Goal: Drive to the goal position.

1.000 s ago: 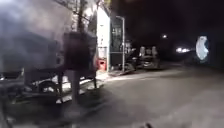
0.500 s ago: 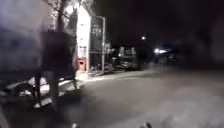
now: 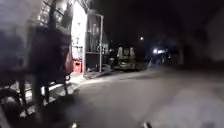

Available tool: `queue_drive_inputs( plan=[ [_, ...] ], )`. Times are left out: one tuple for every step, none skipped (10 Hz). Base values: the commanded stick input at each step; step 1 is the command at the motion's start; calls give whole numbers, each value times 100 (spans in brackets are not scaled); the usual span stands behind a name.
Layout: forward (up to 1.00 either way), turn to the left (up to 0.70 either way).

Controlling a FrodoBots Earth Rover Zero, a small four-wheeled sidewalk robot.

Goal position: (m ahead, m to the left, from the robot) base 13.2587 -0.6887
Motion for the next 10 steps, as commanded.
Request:
queue_drive_inputs(
  plan=[
    [70, -35],
    [70, -35],
    [70, -35],
    [70, -35],
    [70, -35],
    [70, -35],
    [70, -35],
    [70, -35],
    [70, -35],
    [70, -35]
  ],
)
